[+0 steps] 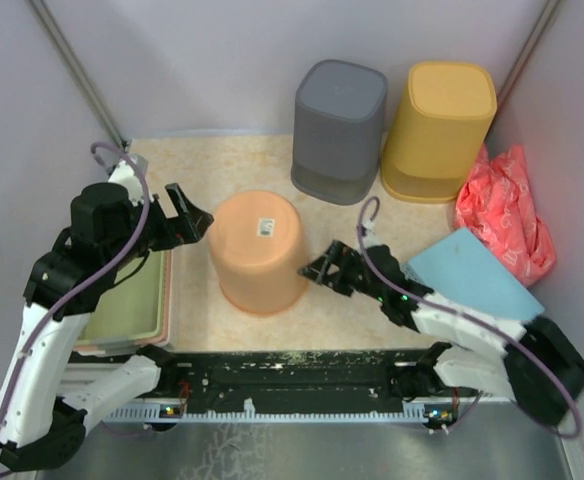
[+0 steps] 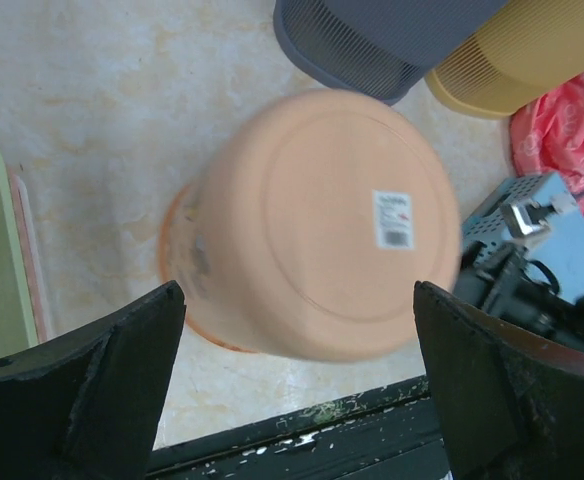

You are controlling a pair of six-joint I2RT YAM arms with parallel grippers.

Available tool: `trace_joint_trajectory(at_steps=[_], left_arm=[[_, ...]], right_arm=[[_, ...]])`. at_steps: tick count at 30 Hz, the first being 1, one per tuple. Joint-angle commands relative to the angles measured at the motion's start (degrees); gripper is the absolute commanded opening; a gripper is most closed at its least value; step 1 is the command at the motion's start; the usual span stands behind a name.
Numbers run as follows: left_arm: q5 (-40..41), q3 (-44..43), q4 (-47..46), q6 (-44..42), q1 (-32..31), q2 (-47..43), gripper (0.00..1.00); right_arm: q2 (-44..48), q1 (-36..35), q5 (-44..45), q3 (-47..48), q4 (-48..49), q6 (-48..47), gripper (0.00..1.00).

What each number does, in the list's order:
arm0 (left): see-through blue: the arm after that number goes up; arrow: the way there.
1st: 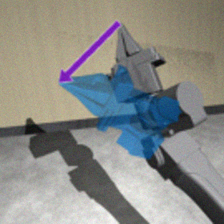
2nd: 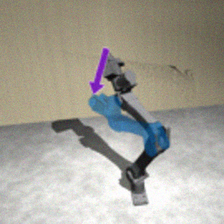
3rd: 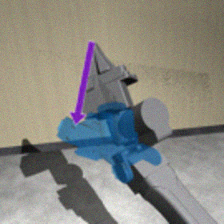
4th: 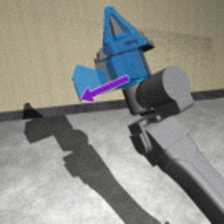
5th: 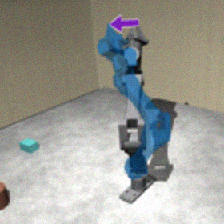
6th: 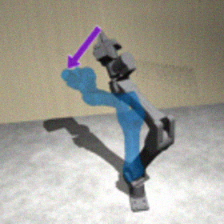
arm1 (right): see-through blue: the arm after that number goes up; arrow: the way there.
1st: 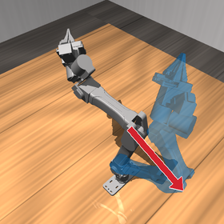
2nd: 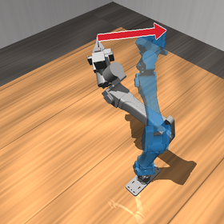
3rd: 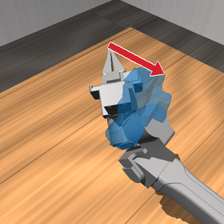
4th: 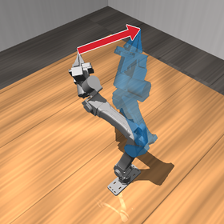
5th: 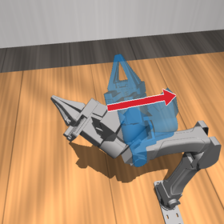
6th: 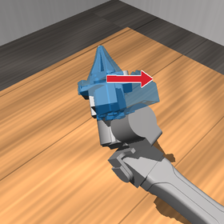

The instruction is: Turn the large container upside down

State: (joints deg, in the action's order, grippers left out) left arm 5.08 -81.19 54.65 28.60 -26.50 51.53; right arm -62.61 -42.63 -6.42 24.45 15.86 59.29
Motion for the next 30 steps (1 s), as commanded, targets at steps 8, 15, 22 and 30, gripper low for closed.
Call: trace_joint_trajectory(at_steps=[8, 15, 22, 30], left_arm=[[-25.7, 0.0, -8.4, -1.2, 0.0, -1.5, 1.00], [-35.3, 5.3, -8.2, -8.2, -2.7, 3.6, 1.00], [-30.6, 16.7, -19.2, -11.1, -4.7, 11.2, 1.00], [-20.0, 11.2, -31.9, -10.2, 11.4, 30.7, 1.00]], right_arm=[[-24.1, 3.0, -4.7, 22.0, 20.1, 0.3, 0.85], [5.1, 13.0, 1.2, 5.8, -9.1, -10.0, 0.88], [33.9, 13.6, 16.6, 7.9, -41.0, -15.5, 0.91], [39.6, 13.6, 22.3, 11.6, -46.2, -16.9, 0.92]])
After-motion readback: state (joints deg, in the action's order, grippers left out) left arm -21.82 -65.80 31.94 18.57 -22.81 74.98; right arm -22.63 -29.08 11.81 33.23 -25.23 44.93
